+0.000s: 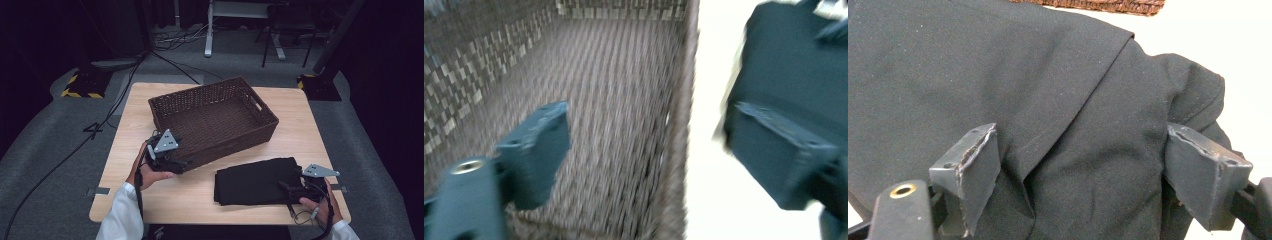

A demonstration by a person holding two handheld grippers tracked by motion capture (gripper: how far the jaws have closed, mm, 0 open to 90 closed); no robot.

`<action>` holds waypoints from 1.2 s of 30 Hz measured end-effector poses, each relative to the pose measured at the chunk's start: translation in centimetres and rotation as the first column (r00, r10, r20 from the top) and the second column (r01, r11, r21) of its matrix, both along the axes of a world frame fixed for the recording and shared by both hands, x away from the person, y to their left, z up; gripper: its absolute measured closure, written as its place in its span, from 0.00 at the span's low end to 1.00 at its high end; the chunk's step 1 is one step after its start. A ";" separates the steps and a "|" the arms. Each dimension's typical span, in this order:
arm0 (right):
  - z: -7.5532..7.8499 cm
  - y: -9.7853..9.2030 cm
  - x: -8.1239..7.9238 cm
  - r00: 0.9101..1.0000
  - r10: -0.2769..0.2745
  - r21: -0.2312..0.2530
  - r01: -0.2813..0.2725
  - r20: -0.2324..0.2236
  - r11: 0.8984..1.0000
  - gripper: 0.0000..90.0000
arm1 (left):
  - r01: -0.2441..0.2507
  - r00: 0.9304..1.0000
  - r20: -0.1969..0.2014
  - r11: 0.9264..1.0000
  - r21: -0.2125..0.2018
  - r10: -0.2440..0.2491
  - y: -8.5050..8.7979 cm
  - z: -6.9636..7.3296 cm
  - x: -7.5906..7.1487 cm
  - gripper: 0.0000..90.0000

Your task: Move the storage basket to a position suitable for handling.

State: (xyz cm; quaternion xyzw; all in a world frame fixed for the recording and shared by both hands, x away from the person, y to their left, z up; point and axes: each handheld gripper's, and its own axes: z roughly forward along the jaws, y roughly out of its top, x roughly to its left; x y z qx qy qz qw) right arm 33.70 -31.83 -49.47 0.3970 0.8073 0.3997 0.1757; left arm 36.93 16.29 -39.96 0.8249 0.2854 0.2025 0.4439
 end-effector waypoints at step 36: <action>-0.3 1.9 -0.3 0.999 0.037 0.000 -0.037 -0.023 0.999 0.20 | -0.168 0.974 -0.145 0.985 0.034 0.172 -1.0 -2.6 9.1 0.32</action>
